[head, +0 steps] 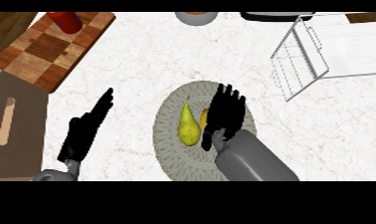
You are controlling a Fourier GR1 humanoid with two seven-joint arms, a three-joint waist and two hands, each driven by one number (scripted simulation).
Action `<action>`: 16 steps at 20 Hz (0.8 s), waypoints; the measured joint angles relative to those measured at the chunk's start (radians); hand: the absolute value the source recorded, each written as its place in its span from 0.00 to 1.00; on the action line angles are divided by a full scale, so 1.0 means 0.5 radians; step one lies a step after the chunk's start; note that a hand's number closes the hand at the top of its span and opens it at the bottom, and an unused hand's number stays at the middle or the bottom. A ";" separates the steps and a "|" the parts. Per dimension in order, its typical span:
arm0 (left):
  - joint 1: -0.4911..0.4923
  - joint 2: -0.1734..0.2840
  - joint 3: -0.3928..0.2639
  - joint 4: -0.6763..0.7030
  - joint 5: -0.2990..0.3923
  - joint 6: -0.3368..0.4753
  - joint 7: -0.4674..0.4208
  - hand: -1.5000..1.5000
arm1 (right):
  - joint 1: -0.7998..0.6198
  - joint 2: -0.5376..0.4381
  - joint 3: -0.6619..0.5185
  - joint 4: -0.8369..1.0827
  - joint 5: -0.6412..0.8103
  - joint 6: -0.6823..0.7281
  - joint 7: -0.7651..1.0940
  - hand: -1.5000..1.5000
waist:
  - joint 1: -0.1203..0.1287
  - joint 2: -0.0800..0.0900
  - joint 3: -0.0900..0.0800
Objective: Pick the lemon from the placemat and place it in the tiered shelf
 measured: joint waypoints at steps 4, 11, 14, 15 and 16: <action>0.005 -0.008 0.011 -0.010 -0.007 -0.010 0.005 0.50 | -0.031 0.006 -0.033 0.130 -0.016 -0.007 -0.041 0.00 | 0.007 0.001 0.000; 0.026 -0.028 0.030 -0.036 -0.033 -0.042 0.018 0.50 | -0.073 0.009 0.007 0.233 -0.089 -0.028 -0.139 1.00 | 0.009 -0.009 -0.003; 0.002 -0.043 0.054 -0.006 -0.048 -0.056 0.021 0.50 | -0.107 0.008 0.036 0.276 -0.105 -0.061 -0.179 1.00 | 0.006 -0.013 -0.006; -0.007 -0.044 0.065 -0.003 -0.046 -0.065 0.019 0.50 | -0.115 0.004 0.066 0.290 -0.111 -0.085 -0.181 1.00 | 0.007 -0.017 -0.008; -0.013 -0.044 0.075 0.002 -0.047 -0.070 0.020 0.50 | -0.129 0.004 0.067 0.315 -0.112 -0.099 -0.192 1.00 | 0.008 -0.019 -0.009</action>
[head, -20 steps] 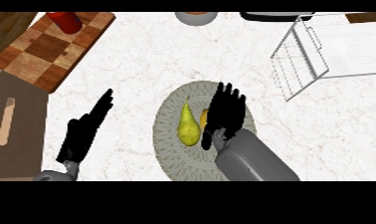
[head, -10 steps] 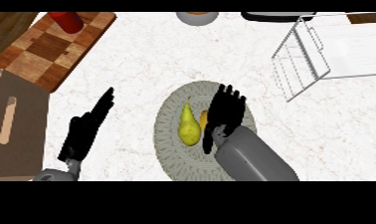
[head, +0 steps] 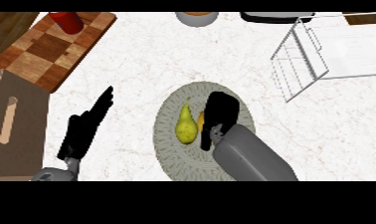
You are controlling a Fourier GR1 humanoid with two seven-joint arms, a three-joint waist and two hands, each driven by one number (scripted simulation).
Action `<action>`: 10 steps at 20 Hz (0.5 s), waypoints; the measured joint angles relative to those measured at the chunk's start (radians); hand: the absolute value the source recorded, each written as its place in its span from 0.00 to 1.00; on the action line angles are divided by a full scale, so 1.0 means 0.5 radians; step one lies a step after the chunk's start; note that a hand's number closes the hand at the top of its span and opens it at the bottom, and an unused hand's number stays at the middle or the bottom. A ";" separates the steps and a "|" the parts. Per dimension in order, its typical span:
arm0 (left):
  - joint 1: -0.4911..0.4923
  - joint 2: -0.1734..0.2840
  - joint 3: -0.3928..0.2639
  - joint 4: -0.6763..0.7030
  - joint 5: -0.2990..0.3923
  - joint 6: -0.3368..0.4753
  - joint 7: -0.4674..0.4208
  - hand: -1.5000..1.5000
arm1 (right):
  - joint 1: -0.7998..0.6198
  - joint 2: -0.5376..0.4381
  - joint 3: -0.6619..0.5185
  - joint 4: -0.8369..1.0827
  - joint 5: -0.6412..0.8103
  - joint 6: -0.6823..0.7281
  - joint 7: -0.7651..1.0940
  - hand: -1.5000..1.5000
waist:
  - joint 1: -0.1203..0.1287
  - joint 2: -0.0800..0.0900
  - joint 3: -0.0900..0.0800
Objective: Pick the lemon from the placemat and place it in the tiered shelf
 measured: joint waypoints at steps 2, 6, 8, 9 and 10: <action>-0.003 0.002 0.016 0.000 0.001 -0.015 0.002 0.50 | -0.028 0.002 0.019 0.013 0.016 -0.023 -0.001 1.00 | 0.001 0.000 0.000; 0.002 -0.009 0.032 0.017 -0.006 -0.023 -0.001 0.50 | 0.019 -0.050 0.008 -0.047 0.110 -0.046 -0.036 1.00 | -0.015 -0.001 0.005; 0.023 -0.002 0.047 -0.006 -0.002 -0.013 0.018 0.50 | 0.134 -0.277 -0.052 -0.206 0.063 -0.042 -0.195 1.00 | -0.047 -0.007 0.009; 0.034 -0.002 0.061 -0.004 0.000 0.003 0.020 0.50 | 0.192 -0.408 -0.088 -0.263 0.028 -0.043 -0.302 1.00 | -0.074 -0.008 0.010; 0.051 0.000 0.069 -0.008 0.001 0.012 0.018 0.50 | 0.249 -0.535 -0.123 -0.311 -0.005 -0.048 -0.411 1.00 | -0.104 -0.012 0.012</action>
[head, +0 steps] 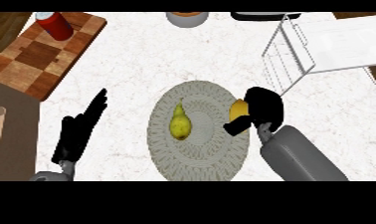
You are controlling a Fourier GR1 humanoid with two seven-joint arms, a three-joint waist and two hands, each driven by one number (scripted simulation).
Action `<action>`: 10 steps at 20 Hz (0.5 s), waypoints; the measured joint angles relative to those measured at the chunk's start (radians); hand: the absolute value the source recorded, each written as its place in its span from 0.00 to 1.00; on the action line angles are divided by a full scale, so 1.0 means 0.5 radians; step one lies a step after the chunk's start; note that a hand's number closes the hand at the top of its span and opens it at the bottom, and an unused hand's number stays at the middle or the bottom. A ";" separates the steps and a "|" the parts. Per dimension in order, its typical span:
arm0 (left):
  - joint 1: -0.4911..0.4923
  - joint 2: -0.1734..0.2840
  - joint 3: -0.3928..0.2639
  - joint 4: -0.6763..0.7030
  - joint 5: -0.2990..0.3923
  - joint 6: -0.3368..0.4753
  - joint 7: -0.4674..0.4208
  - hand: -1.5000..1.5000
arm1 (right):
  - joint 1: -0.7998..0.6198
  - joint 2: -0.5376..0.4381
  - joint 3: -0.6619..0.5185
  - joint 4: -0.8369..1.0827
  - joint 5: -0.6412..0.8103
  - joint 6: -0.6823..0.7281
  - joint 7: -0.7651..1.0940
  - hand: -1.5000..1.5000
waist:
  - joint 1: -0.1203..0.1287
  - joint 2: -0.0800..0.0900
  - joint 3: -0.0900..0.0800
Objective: Pick the lemon from the placemat and place it in the tiered shelf
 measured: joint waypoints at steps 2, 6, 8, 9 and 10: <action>0.028 0.005 0.017 -0.006 0.009 0.010 0.003 0.50 | 0.104 -0.248 -0.084 -0.072 -0.075 -0.008 -0.232 1.00 | -0.055 -0.003 0.003; 0.085 0.022 0.048 -0.017 0.023 0.016 -0.017 0.50 | 0.291 -0.721 -0.339 -0.212 -0.290 -0.020 -0.714 1.00 | -0.111 -0.006 0.004; 0.127 0.008 0.038 -0.049 0.019 0.026 -0.034 0.50 | 0.402 -0.929 -0.502 -0.259 -0.413 -0.048 -0.943 1.00 | -0.115 -0.008 0.004; 0.136 0.007 0.033 -0.063 0.015 0.030 -0.033 0.50 | 0.459 -1.029 -0.588 -0.272 -0.471 -0.064 -1.059 1.00 | -0.113 -0.007 0.004; 0.139 0.000 0.028 -0.062 0.008 0.036 -0.036 0.50 | 0.503 -1.129 -0.680 -0.281 -0.533 -0.068 -1.167 1.00 | -0.114 -0.005 0.004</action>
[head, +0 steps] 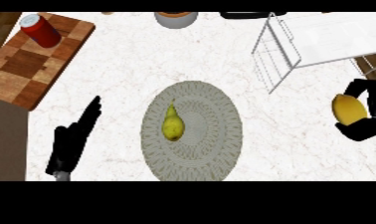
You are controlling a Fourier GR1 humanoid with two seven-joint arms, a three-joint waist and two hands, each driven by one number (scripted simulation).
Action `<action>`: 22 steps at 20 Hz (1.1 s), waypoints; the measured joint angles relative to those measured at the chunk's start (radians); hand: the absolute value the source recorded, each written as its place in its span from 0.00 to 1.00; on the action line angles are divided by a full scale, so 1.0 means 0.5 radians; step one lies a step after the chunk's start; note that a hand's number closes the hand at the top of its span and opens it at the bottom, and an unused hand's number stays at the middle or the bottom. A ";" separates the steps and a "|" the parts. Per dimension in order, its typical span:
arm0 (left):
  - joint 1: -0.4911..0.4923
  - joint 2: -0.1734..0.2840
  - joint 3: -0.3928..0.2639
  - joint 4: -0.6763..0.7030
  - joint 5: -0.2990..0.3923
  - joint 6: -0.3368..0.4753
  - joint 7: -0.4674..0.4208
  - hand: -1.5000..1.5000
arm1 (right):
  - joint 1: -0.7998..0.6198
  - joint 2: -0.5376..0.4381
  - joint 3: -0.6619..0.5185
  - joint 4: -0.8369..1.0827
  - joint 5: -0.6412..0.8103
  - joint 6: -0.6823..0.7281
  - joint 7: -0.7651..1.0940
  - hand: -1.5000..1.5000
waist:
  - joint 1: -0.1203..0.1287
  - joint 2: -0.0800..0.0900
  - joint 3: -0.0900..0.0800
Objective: Pick the lemon from the placemat and place it in the tiered shelf
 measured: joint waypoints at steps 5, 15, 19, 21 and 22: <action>0.028 0.013 0.012 -0.020 -0.004 -0.008 -0.029 0.50 | 0.194 -0.366 -0.493 -0.006 -0.311 -0.039 -0.447 1.00 | 0.019 0.002 -0.003; -0.090 -0.021 -0.028 -0.013 -0.053 -0.060 0.036 0.50 | 0.201 -0.609 -1.276 0.130 -0.869 0.193 -0.705 1.00 | 0.142 0.029 -0.007; -0.175 -0.050 -0.022 0.049 -0.073 -0.098 0.039 0.50 | -0.060 -0.668 -1.251 0.352 -0.818 0.239 -0.679 1.00 | 0.198 0.041 -0.007; -0.193 -0.046 -0.013 0.043 -0.070 -0.127 0.053 0.50 | -0.216 -0.686 -1.208 0.470 -0.770 0.237 -0.662 1.00 | 0.222 0.046 -0.007; -0.201 -0.069 -0.030 0.040 -0.090 -0.114 0.061 0.50 | -0.298 -0.688 -1.173 0.535 -0.735 0.230 -0.660 1.00 | 0.233 0.048 -0.007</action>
